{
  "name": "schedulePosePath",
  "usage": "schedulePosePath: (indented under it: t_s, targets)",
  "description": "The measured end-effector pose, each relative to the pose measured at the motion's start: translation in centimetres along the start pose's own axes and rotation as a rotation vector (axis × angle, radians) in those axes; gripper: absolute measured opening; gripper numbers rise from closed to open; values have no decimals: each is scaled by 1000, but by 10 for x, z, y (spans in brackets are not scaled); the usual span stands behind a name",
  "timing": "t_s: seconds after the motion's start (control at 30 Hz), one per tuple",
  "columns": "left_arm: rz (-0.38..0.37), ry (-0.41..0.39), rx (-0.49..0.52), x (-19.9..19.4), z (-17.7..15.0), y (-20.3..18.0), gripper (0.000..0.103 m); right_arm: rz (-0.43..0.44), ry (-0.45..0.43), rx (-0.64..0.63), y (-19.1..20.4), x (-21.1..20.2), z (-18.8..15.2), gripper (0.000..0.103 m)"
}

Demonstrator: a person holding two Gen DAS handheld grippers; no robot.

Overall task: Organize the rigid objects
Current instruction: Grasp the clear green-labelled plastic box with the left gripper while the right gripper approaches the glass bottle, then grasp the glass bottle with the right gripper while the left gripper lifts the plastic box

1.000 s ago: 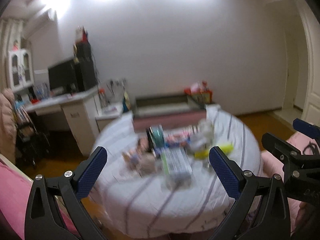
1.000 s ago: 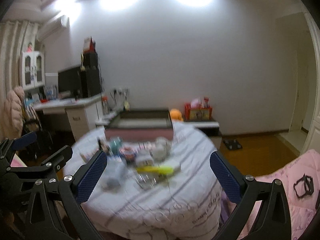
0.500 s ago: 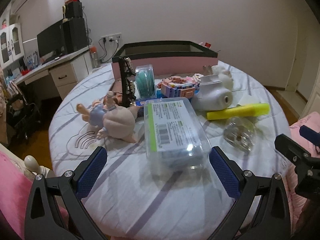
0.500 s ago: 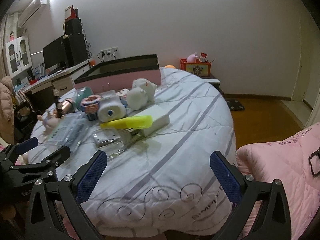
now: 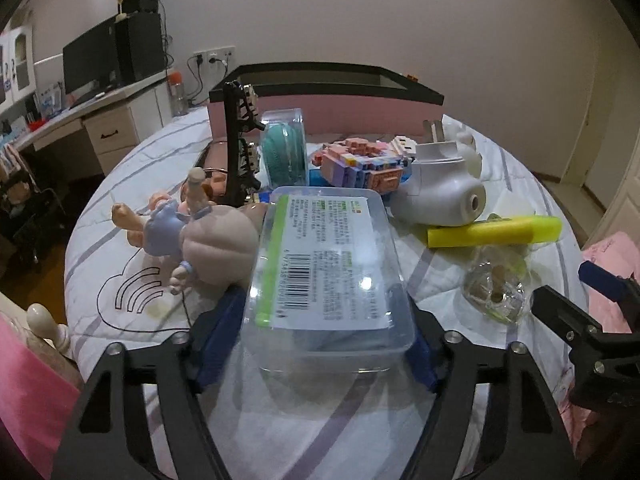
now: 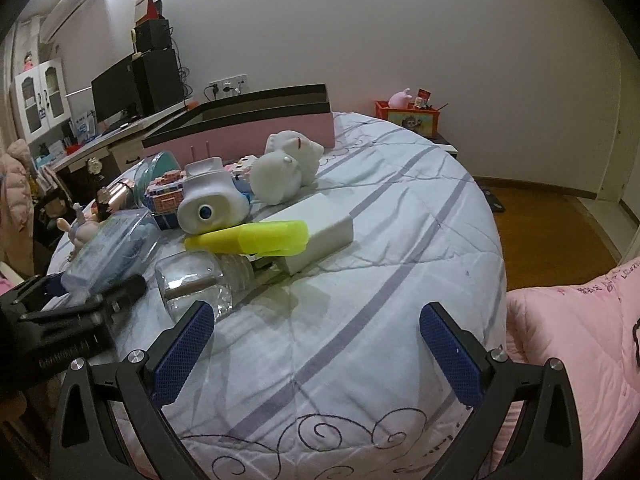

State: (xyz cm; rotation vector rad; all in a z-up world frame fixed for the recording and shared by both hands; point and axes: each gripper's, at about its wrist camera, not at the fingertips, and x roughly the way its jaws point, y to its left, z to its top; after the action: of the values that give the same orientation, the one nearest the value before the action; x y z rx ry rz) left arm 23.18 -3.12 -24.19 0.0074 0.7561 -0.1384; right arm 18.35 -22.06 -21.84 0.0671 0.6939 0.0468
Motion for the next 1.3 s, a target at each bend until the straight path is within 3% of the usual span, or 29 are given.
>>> schedulePosePath:
  t_s: [0.17, 0.2, 0.27, 0.5, 0.97, 1.07, 1.13, 1.3]
  targets:
    - [-11, 30, 24, 8, 7, -3, 77, -11, 17, 6, -1, 2, 0, 103]
    - [-9, 28, 25, 8, 8, -4, 77, -12, 20, 7, -2, 2, 0, 103]
    - [-8, 20, 44, 7, 8, -5, 64, -17, 24, 8, 0, 0, -1, 103]
    - [-69, -28, 51, -15, 0, 3, 64, -2, 9, 2, 15, -7, 0, 103]
    - [-49, -97, 92, -51, 5, 22, 64, 66, 32, 70, 47, 28, 14, 103]
    - [-52, -91, 91, -48, 6, 21, 64, 55, 38, 71, 50, 33, 15, 91]
    - [-52, -87, 93, -46, 6, 20, 64, 52, 32, 48, 50, 33, 15, 67]
    - [-75, -84, 104, -47, 5, 14, 64, 71, 29, 3, 53, 30, 13, 64]
